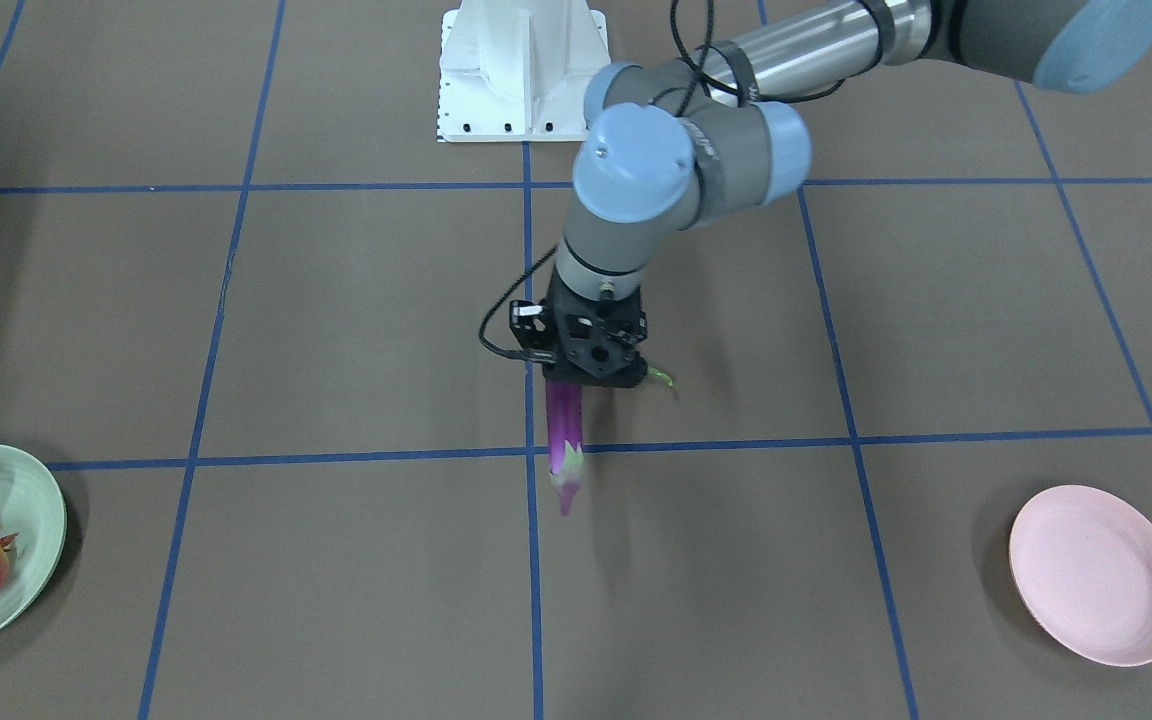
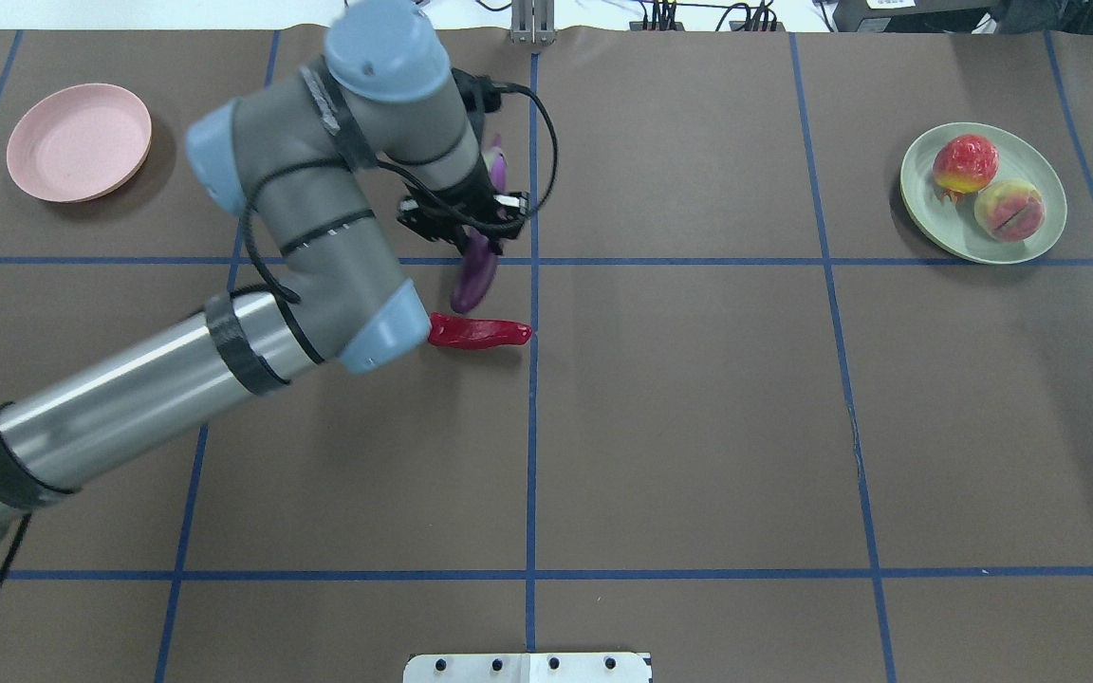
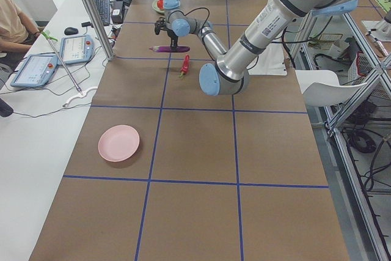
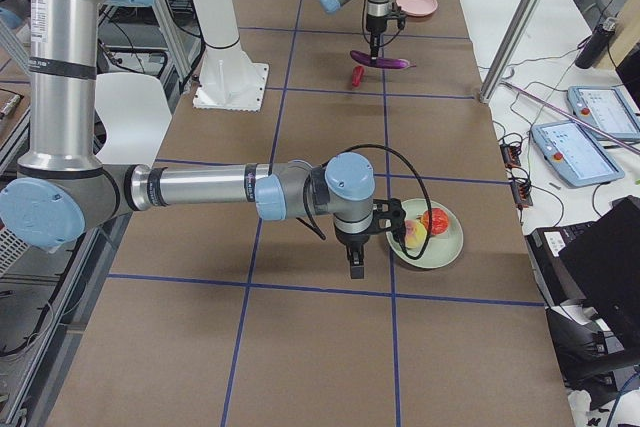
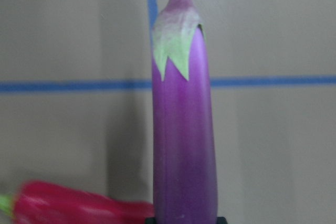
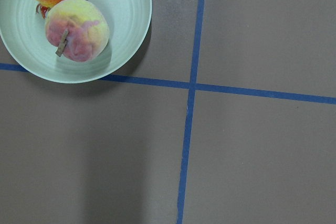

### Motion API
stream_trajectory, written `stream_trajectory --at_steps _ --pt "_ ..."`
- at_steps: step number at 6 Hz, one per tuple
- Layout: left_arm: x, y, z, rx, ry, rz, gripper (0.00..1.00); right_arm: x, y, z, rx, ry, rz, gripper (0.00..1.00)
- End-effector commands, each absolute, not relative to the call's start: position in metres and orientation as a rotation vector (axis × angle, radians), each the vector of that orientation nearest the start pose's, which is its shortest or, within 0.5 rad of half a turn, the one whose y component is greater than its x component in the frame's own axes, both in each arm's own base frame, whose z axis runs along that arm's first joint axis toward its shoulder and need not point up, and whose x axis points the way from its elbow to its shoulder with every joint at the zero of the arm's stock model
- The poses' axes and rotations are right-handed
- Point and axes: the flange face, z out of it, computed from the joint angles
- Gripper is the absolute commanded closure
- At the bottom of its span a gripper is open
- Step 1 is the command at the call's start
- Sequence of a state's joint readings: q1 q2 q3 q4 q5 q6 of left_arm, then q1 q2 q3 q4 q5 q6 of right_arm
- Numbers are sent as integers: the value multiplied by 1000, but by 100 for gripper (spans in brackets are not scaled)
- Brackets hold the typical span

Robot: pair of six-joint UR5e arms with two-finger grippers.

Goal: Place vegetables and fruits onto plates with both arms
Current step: 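Lift the eggplant and lower it onto the pink plate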

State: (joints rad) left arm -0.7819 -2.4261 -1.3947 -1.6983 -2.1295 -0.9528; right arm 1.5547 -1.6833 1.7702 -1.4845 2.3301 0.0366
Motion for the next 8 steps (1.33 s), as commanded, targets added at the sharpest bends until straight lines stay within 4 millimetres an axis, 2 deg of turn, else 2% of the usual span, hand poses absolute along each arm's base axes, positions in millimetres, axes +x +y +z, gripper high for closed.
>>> stream_trajectory --at_steps 1,2,3,4,5,6,7,8 --pt "347 -683 295 164 851 195 100 58 -453 606 143 -763 -47 0" --pt "289 -729 357 158 806 256 100 58 -452 606 148 -763 -50 0" --pt "238 -758 423 161 749 355 100 57 -453 606 148 -763 -52 0" --pt "197 -776 499 175 714 414 100 57 -454 606 149 -763 -53 0" --pt "183 -780 522 195 712 407 100 57 -455 607 148 -763 -52 0" --pt "181 -762 558 180 710 405 100 57 -453 606 149 -764 -53 0" --pt "182 -757 566 170 714 397 31 57 -453 605 149 -766 -53 0" --pt "179 -750 575 166 718 395 0 57 -453 605 150 -767 -54 0"
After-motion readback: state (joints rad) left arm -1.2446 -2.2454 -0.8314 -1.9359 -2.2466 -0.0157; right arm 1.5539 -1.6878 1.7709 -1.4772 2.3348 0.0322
